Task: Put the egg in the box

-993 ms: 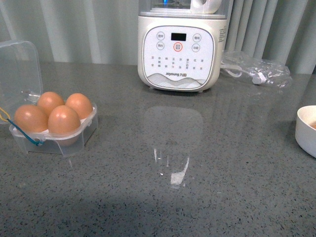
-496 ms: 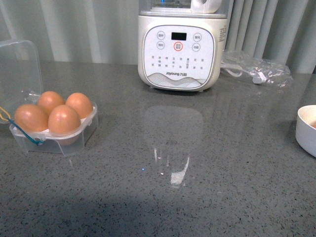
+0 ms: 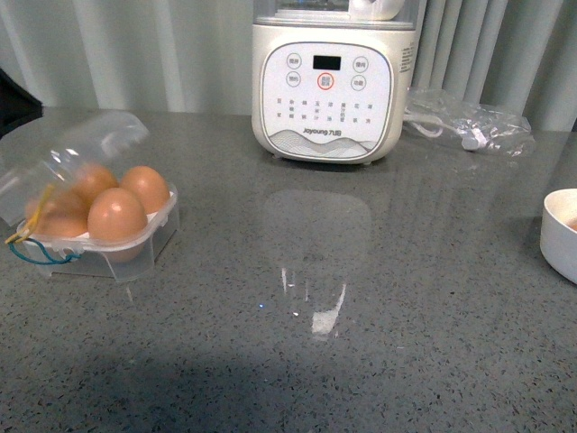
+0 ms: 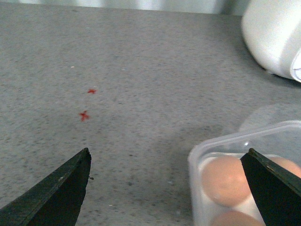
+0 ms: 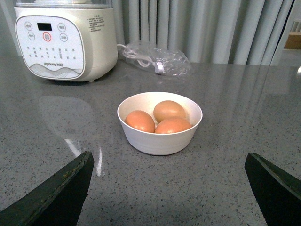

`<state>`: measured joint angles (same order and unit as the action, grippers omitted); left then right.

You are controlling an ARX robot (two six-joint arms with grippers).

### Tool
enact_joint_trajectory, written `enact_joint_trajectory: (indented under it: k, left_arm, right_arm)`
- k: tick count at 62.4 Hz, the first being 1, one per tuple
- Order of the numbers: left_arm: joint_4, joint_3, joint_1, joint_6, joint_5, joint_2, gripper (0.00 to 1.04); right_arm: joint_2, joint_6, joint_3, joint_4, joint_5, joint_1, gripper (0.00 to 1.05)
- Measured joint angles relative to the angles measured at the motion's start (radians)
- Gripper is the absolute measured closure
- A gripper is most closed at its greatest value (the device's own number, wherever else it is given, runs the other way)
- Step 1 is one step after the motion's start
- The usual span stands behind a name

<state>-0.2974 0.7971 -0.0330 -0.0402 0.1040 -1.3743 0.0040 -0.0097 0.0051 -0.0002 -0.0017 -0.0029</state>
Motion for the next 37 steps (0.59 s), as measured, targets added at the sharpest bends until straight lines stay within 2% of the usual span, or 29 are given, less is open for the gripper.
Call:
enact_joint_trajectory:
  k: [18,37]
  left_arm:
    - [0.092,-0.049,0.159,-0.071,0.027,0.064,0.07]
    - [0.132,-0.062,0.147,-0.096,0.047,0.081,0.07]
  right_arm:
    - [0.0,0.0,0.0,0.0,0.0,0.0,0.07]
    - [0.0,0.0,0.0,0.0,0.0,0.0,0.07]
